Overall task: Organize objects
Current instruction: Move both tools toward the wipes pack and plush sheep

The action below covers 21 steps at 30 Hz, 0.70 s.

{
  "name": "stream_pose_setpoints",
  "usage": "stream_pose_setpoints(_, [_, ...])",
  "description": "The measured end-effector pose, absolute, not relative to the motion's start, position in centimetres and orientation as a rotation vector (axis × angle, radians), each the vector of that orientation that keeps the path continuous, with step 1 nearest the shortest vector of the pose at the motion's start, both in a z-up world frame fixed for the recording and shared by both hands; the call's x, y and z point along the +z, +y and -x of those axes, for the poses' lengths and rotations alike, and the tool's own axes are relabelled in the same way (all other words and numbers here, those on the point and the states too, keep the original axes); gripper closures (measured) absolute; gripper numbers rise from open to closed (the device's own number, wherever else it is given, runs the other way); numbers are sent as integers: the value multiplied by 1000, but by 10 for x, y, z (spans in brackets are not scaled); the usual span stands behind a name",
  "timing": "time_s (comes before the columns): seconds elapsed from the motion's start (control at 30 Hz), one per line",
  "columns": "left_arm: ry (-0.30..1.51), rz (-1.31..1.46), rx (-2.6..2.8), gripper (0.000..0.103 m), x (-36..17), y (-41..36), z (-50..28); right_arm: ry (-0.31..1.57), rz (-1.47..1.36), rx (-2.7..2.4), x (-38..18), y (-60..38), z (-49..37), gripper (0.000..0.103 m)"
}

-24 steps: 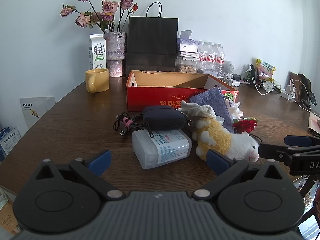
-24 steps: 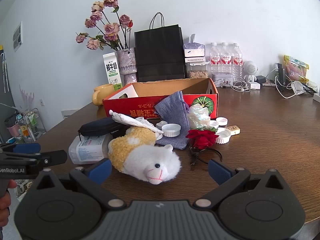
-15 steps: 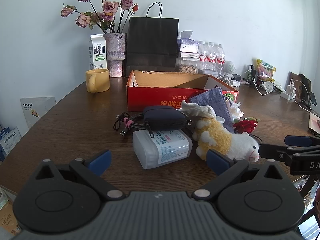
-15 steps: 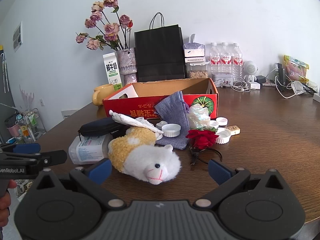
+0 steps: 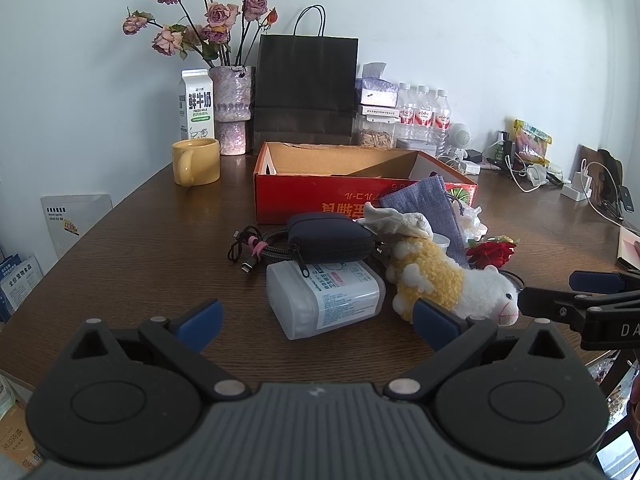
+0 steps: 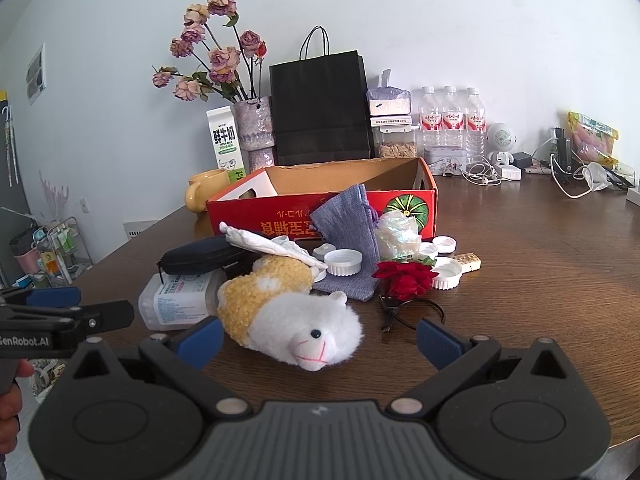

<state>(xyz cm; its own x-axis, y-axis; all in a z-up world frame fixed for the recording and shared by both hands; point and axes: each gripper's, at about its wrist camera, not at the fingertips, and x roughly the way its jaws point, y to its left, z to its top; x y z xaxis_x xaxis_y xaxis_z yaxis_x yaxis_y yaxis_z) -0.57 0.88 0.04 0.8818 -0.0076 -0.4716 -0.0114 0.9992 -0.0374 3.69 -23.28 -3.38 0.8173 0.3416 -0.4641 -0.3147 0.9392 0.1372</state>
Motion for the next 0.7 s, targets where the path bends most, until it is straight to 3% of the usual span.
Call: stream_pose_setpoints(0.7, [498, 45, 5, 0, 2, 11, 4, 512, -52, 356, -32, -228, -40, 0])
